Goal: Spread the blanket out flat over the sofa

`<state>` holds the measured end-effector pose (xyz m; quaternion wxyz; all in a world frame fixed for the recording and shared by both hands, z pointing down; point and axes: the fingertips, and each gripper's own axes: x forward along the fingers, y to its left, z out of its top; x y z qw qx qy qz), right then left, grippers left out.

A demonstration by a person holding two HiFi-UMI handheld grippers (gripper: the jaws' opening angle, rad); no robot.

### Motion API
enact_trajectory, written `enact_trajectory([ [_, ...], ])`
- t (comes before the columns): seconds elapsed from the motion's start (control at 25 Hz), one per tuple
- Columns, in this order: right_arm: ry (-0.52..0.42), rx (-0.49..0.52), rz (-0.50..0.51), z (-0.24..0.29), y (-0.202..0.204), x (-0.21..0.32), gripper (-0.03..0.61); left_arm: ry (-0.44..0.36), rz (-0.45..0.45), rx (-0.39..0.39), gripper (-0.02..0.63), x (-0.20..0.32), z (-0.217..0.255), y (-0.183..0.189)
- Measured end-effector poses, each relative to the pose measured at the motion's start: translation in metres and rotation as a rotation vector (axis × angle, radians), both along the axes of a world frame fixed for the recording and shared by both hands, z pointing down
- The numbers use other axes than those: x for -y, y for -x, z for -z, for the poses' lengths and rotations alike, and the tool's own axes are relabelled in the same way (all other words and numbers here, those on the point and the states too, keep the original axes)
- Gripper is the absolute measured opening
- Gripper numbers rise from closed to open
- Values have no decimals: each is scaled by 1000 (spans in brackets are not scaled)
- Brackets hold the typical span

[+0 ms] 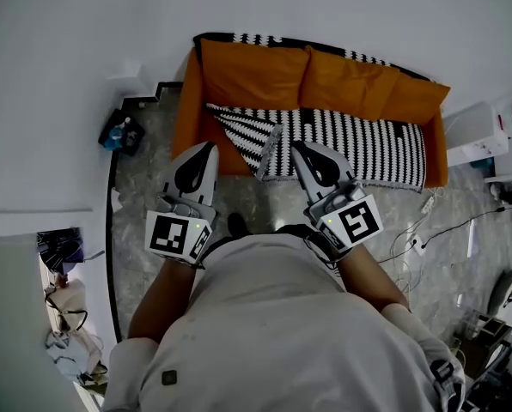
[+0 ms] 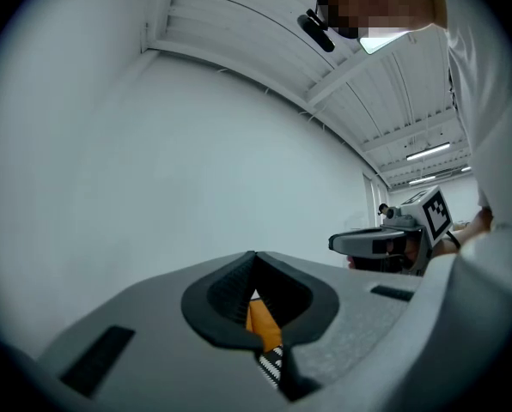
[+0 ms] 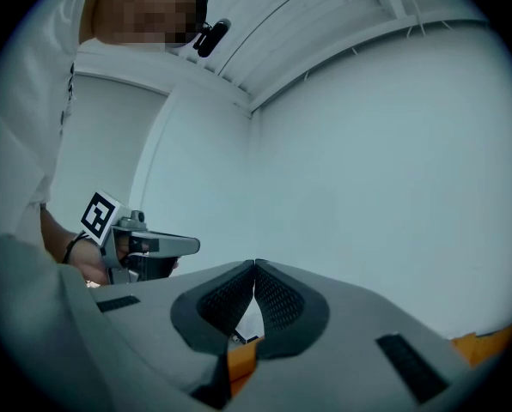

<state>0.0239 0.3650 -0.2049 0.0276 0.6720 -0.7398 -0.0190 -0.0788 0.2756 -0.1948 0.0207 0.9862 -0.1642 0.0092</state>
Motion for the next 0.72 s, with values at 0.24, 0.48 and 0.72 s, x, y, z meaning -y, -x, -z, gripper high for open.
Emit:
enact_trajectory([
  [0.24,43,4,-17,-11,-1,17,26,19,-6,-7,9,21,-3,10],
  [0.48,66,8,-15,-21,-14,37,26,31,2,3,9,42,-10,3],
  [0.72,81,-23,17,-34,-34,64,28,39,36,28,9,65,-21,-10],
])
